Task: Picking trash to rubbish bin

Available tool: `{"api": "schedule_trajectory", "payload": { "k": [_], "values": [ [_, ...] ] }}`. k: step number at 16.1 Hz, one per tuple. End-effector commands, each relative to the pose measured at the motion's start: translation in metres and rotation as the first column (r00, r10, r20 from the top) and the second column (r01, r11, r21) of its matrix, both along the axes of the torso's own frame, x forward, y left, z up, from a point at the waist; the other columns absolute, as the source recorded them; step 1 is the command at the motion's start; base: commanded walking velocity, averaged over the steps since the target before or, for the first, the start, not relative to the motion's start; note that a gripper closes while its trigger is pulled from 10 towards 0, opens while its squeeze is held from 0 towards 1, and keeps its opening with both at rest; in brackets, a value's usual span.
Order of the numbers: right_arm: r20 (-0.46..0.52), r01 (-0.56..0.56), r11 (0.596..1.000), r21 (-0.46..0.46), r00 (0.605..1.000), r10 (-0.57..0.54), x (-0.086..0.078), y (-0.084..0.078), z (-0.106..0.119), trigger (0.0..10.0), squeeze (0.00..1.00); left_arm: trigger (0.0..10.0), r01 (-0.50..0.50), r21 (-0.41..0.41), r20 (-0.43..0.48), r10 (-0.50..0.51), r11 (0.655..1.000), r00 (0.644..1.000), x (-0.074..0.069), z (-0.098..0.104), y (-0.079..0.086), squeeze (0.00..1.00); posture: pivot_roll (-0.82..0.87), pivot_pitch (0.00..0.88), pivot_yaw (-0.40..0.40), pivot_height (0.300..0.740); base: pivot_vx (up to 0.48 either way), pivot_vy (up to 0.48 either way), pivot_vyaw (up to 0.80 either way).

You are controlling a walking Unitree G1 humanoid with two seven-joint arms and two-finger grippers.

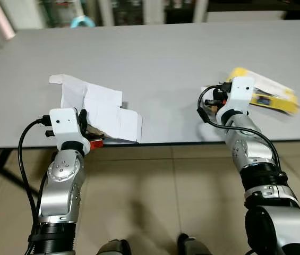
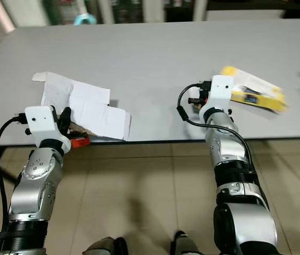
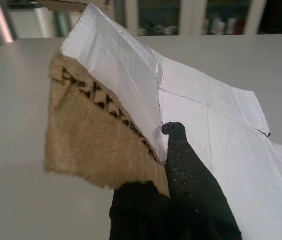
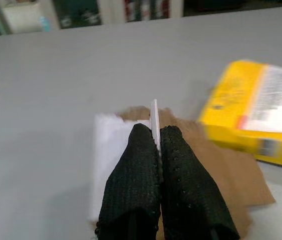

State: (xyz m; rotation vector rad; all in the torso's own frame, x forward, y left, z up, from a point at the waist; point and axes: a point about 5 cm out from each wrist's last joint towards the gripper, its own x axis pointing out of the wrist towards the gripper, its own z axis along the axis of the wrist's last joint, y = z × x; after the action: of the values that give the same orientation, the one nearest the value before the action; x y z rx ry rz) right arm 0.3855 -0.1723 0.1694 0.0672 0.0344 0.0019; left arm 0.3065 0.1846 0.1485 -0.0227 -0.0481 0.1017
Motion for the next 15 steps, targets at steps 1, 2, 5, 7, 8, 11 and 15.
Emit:
{"api": "schedule_trajectory", "payload": {
  "k": [1,2,5,7,8,11,15],
  "values": [
    [0.017,0.014,1.0,-0.017,1.0,-0.013,-0.0001,-0.0018,0.0032,10.0,0.0,10.0,0.013,0.005,-0.001,-0.013,1.0,1.0,-0.0011,0.0008,-0.0003,0.0,-0.07,0.112,0.066,0.74,0.0,0.0,-0.64],
    [-0.004,0.011,1.0,0.003,1.0,-0.011,-0.0001,-0.0012,0.0014,10.0,0.0,10.0,0.034,-0.006,0.001,-0.034,0.999,0.999,-0.0009,0.0012,-0.0023,0.0,-0.07,0.112,0.066,0.74,0.0,0.0,-0.64],
    [-0.011,-0.014,1.0,-0.021,1.0,0.014,-0.0007,0.0009,0.0004,10.0,0.0,10.0,0.067,-0.027,0.01,-0.066,0.997,0.998,-0.001,0.0028,-0.0054,0.0,-0.07,0.112,0.066,0.74,0.0,0.0,-0.64],
    [-0.002,-0.029,0.998,-0.052,1.0,0.029,-0.0012,0.0029,0.0004,10.0,0.0,10.0,0.104,-0.061,0.016,-0.103,0.993,0.995,-0.0018,0.0042,-0.0076,0.0,-0.07,0.112,0.066,0.74,0.0,0.0,-0.65],
    [-0.002,-0.031,0.998,-0.054,1.0,0.031,-0.0012,0.0035,0.0006,10.0,0.0,10.0,0.105,-0.061,0.015,-0.104,0.993,0.994,-0.0019,0.004,-0.0075,0.0,-0.07,0.112,0.066,0.74,0.0,0.0,-0.67],
    [-0.008,-0.036,0.997,-0.073,0.999,0.036,-0.0009,0.004,0.0004,10.0,0.0,10.0,0.116,-0.068,0.006,-0.116,0.991,0.993,-0.0025,0.002,-0.008,0.0,-0.07,0.108,0.066,0.74,0.0,0.0,-0.69],
    [-0.006,-0.042,0.996,-0.084,0.999,0.042,-0.0009,0.0045,0.0006,10.0,0.0,10.0,0.122,-0.078,-0.005,-0.123,0.99,0.992,-0.0021,0.0008,-0.0079,0.0,-0.07,0.108,0.066,0.74,0.0,0.0,-0.69]
  ]
}}
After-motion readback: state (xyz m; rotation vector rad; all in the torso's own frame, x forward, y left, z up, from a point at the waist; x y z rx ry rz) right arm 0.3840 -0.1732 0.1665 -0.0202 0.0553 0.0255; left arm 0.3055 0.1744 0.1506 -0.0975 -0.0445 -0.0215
